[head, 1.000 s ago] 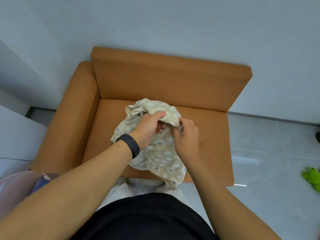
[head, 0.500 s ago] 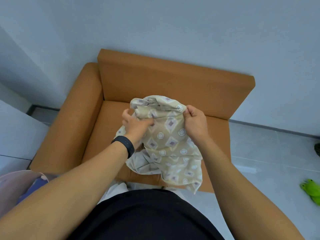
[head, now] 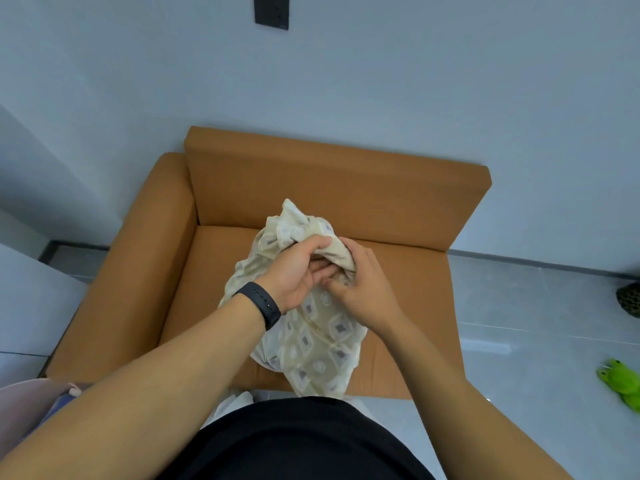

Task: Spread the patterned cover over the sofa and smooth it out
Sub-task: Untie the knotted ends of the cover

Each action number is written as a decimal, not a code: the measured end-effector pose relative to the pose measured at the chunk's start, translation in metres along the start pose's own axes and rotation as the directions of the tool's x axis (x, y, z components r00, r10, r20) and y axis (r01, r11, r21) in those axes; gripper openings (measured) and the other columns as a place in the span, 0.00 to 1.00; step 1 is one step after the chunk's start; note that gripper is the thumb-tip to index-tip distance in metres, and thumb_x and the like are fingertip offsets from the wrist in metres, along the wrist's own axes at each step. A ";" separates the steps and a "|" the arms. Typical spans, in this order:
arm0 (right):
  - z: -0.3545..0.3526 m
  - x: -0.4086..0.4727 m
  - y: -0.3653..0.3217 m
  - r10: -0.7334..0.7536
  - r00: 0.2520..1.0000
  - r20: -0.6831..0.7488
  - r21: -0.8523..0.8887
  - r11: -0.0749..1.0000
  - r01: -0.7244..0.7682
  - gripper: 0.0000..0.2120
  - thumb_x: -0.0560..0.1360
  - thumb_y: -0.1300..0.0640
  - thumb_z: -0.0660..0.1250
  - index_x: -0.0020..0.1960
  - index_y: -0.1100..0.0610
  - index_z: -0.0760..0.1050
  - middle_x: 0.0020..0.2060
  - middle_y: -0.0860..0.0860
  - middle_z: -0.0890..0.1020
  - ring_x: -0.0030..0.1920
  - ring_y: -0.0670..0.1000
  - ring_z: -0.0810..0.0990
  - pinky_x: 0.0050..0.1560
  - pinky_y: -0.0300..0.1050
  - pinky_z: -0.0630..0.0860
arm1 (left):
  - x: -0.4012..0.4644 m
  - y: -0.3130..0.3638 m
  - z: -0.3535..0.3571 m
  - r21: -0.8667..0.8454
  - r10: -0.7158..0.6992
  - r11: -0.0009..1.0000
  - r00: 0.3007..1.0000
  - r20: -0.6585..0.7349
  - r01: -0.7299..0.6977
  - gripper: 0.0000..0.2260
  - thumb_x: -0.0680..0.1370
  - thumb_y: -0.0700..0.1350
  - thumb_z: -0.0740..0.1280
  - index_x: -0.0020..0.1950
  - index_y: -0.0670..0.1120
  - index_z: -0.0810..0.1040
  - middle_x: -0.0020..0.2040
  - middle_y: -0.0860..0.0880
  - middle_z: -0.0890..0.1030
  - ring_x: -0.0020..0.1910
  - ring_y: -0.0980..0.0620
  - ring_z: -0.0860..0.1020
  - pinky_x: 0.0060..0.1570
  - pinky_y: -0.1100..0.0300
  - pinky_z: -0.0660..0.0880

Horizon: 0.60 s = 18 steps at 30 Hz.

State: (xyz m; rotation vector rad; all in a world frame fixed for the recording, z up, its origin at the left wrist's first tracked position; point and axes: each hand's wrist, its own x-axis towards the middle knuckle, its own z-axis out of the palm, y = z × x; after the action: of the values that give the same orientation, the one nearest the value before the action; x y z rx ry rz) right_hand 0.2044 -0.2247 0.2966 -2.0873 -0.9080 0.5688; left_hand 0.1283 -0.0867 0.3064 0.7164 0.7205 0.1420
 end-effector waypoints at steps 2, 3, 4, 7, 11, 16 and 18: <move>0.001 0.001 0.004 0.025 0.994 -0.102 0.050 0.999 -0.020 0.18 0.80 0.56 0.69 0.69 0.46 0.76 0.58 0.42 0.82 0.58 0.40 0.79 0.58 0.45 0.78 | -0.002 0.000 -0.002 0.163 0.044 0.985 0.998 0.036 -0.049 0.14 0.81 0.42 0.68 0.65 0.39 0.79 0.61 0.41 0.84 0.60 0.46 0.83 0.62 0.52 0.79; -0.001 0.003 0.007 0.079 0.987 -0.136 0.081 0.994 -0.069 0.13 0.81 0.58 0.67 0.64 0.47 0.79 0.53 0.42 0.84 0.53 0.41 0.81 0.56 0.49 0.80 | -0.003 -0.001 -0.002 0.276 0.084 0.956 0.995 0.057 -0.097 0.14 0.80 0.43 0.69 0.64 0.40 0.80 0.60 0.43 0.85 0.59 0.46 0.82 0.61 0.52 0.77; -0.004 0.005 0.010 0.149 0.977 -0.153 0.131 0.983 -0.130 0.10 0.81 0.58 0.66 0.59 0.48 0.81 0.49 0.43 0.85 0.50 0.43 0.82 0.55 0.53 0.80 | -0.005 -0.002 -0.002 0.384 0.138 0.910 0.987 0.081 -0.159 0.14 0.78 0.43 0.70 0.63 0.43 0.81 0.59 0.45 0.85 0.57 0.47 0.81 0.57 0.52 0.76; -0.015 0.008 0.018 0.308 0.938 -0.162 0.314 0.917 -0.247 0.07 0.82 0.50 0.66 0.50 0.49 0.81 0.44 0.52 0.86 0.47 0.57 0.84 0.53 0.64 0.80 | -0.007 -0.005 -0.005 0.568 0.302 0.772 0.951 0.065 -0.284 0.20 0.78 0.38 0.69 0.68 0.52 0.77 0.65 0.53 0.79 0.59 0.53 0.78 0.54 0.60 0.78; -0.029 0.006 0.016 0.323 0.929 -0.179 0.392 0.890 -0.234 0.17 0.83 0.42 0.63 0.48 0.54 0.81 0.43 0.52 0.87 0.43 0.52 0.85 0.46 0.55 0.81 | 0.003 -0.003 -0.019 0.613 0.406 0.725 0.914 -0.013 -0.313 0.38 0.74 0.40 0.74 0.77 0.62 0.60 0.74 0.57 0.66 0.68 0.55 0.72 0.61 0.51 0.79; -0.030 0.009 0.016 0.353 0.927 -0.124 0.381 0.880 -0.284 0.31 0.83 0.35 0.56 0.50 0.63 0.81 0.44 0.61 0.85 0.40 0.57 0.84 0.44 0.55 0.81 | 0.010 0.011 -0.013 0.670 0.295 0.703 0.955 0.030 -0.238 0.34 0.75 0.45 0.76 0.75 0.57 0.63 0.68 0.53 0.75 0.62 0.53 0.79 0.52 0.61 0.81; -0.032 0.008 0.016 0.361 0.924 -0.130 0.399 0.872 -0.284 0.30 0.83 0.36 0.57 0.48 0.62 0.80 0.42 0.59 0.85 0.38 0.51 0.81 0.43 0.52 0.78 | 0.012 0.015 -0.010 0.732 0.282 0.656 0.959 -0.015 -0.181 0.16 0.79 0.46 0.72 0.66 0.49 0.76 0.60 0.49 0.82 0.56 0.49 0.83 0.41 0.65 0.78</move>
State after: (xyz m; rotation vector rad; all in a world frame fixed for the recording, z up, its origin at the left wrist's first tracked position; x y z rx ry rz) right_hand 0.2370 -0.2408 0.3018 -1.9070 -0.2975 0.6344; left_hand 0.1326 -0.0657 0.3039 1.5935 0.8069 0.1354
